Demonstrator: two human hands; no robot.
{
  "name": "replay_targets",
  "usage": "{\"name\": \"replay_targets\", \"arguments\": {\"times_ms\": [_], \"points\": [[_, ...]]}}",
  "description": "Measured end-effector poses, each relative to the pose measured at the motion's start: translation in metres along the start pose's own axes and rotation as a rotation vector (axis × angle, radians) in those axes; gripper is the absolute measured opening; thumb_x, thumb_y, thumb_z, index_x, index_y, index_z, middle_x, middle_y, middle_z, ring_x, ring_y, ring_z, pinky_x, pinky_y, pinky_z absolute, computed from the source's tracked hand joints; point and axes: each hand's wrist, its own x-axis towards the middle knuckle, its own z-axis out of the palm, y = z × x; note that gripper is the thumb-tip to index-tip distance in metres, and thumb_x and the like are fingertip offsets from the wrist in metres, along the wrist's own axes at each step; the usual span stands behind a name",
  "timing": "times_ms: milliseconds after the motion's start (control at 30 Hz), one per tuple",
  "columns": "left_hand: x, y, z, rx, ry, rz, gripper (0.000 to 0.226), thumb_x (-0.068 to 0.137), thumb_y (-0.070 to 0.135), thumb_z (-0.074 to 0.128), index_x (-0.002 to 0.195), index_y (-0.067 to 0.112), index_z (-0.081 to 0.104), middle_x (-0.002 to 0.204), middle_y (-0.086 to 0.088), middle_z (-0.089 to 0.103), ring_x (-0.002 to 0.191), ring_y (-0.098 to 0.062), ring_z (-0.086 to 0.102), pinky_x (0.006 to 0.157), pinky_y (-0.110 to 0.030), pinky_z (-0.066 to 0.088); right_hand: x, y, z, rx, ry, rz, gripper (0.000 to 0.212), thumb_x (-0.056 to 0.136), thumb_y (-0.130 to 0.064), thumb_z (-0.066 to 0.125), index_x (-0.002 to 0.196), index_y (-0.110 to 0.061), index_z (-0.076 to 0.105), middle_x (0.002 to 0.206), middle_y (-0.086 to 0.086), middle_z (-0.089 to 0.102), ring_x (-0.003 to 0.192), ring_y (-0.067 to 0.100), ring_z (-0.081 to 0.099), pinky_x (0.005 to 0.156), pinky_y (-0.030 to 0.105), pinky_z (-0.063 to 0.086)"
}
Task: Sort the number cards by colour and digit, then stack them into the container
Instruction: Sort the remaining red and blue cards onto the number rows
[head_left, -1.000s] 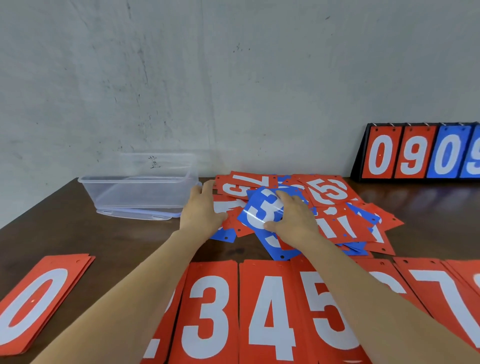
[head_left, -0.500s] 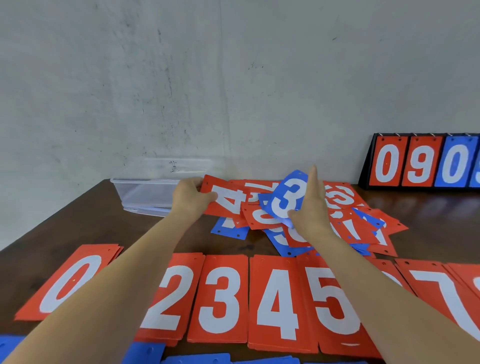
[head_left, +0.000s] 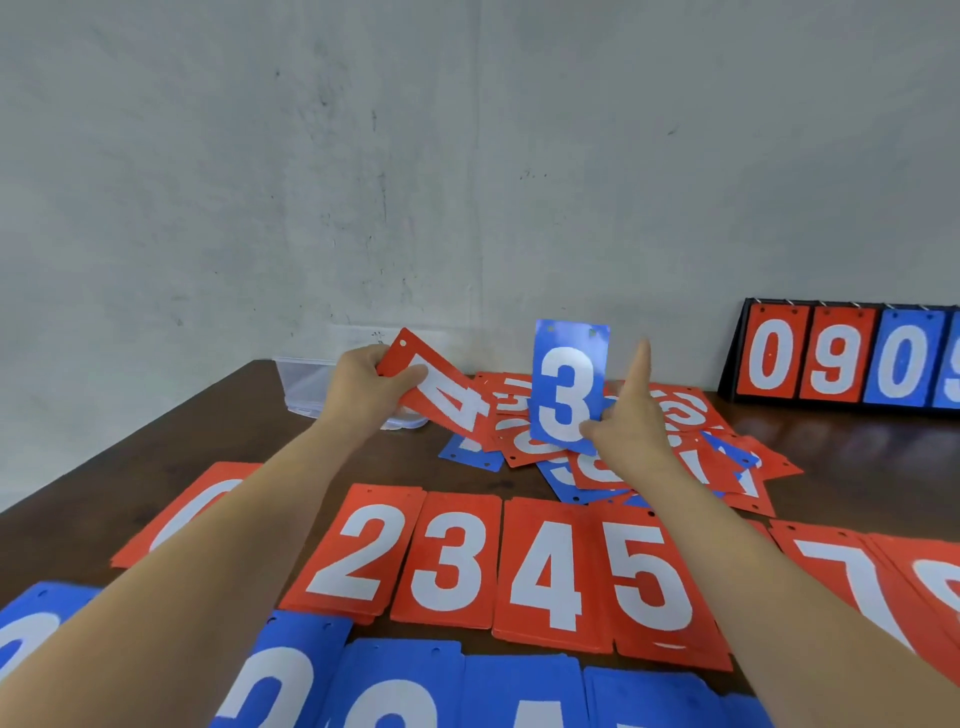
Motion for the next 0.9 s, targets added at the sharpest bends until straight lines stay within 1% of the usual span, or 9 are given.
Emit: {"name": "replay_targets", "arguments": {"times_ms": [100,200,267,367,433,567,667,800,900], "points": [[-0.01,0.002,-0.005,0.046,-0.016,0.0,0.017,0.088,0.023,0.07,0.094,0.008,0.065,0.077,-0.001,0.069,0.041,-0.005,0.06,0.045,-0.015,0.05,-0.004,0.0,-0.001,0.049,-0.035,0.006,0.051,0.082,0.004,0.067,0.129,-0.006,0.048,0.108,0.009,0.065,0.096,0.025,0.065,0.064,0.032,0.055],[-0.014,0.003,-0.01,0.072,-0.008,-0.005,0.016,0.084,0.019,0.073,0.089,0.007,0.065,0.071,-0.004,0.069,0.05,-0.009,0.065,0.052,-0.016,0.052,-0.012,-0.002,-0.004,0.084,-0.015,-0.002,0.006,0.089,-0.003,0.063,0.093,-0.005,0.058,0.092,0.013,0.068,0.087,0.029,0.065,0.069,0.035,0.055],[-0.014,0.004,-0.013,0.071,-0.01,-0.015,0.019,0.081,0.015,0.075,0.092,0.003,0.065,0.08,-0.009,0.072,0.067,-0.018,0.07,0.064,-0.026,0.057,-0.016,-0.004,-0.007,0.09,0.012,-0.007,0.009,0.091,-0.008,0.062,0.083,-0.009,0.059,0.084,0.015,0.066,0.083,0.034,0.064,0.064,0.035,0.051],[-0.019,0.005,-0.017,-0.029,-0.03,-0.074,0.023,0.083,0.011,0.074,0.102,0.005,0.062,0.093,-0.006,0.07,0.076,-0.014,0.067,0.068,-0.022,0.052,-0.025,-0.011,-0.012,0.153,0.016,0.025,0.018,0.093,-0.013,0.062,0.075,-0.016,0.059,0.09,0.018,0.069,0.089,0.038,0.066,0.071,0.046,0.055],[-0.022,0.007,-0.02,-0.088,-0.033,-0.088,0.019,0.085,0.009,0.072,0.1,0.003,0.063,0.091,-0.006,0.069,0.075,-0.011,0.064,0.07,-0.022,0.05,-0.031,-0.016,-0.014,0.183,0.014,0.061,0.02,0.093,-0.015,0.062,0.074,-0.017,0.058,0.093,0.021,0.069,0.091,0.042,0.065,0.07,0.048,0.056],[-0.028,0.004,-0.037,-0.134,-0.04,-0.09,0.01,0.089,0.009,0.067,0.097,0.003,0.066,0.088,-0.001,0.069,0.074,-0.006,0.064,0.057,-0.011,0.048,-0.044,-0.026,-0.015,0.212,-0.001,0.072,0.018,0.094,-0.018,0.062,0.078,-0.008,0.061,0.098,0.024,0.068,0.095,0.041,0.065,0.073,0.047,0.055],[-0.032,-0.006,-0.055,-0.133,-0.068,-0.089,0.01,0.087,0.006,0.069,0.094,-0.001,0.07,0.09,-0.009,0.072,0.076,-0.014,0.067,0.068,-0.021,0.053,-0.056,-0.036,-0.008,0.257,-0.02,0.086,0.02,0.094,-0.017,0.062,0.076,-0.007,0.061,0.098,0.025,0.067,0.096,0.04,0.064,0.074,0.043,0.053],[-0.041,-0.016,-0.084,-0.145,-0.142,-0.132,0.01,0.087,0.013,0.071,0.093,0.006,0.071,0.087,-0.001,0.074,0.069,-0.006,0.07,0.063,-0.017,0.053,-0.076,-0.052,0.005,0.279,-0.02,0.13,0.022,0.092,-0.015,0.063,0.071,-0.009,0.06,0.102,0.031,0.064,0.099,0.048,0.06,0.075,0.047,0.052],[-0.048,-0.024,-0.107,-0.166,-0.192,-0.189,0.014,0.086,0.021,0.073,0.09,0.008,0.07,0.084,-0.006,0.075,0.077,-0.025,0.073,0.077,-0.041,0.059,-0.096,-0.065,0.013,0.283,-0.013,0.174,0.02,0.093,-0.018,0.063,0.075,-0.009,0.061,0.102,0.026,0.067,0.097,0.043,0.063,0.082,0.052,0.053]]}}
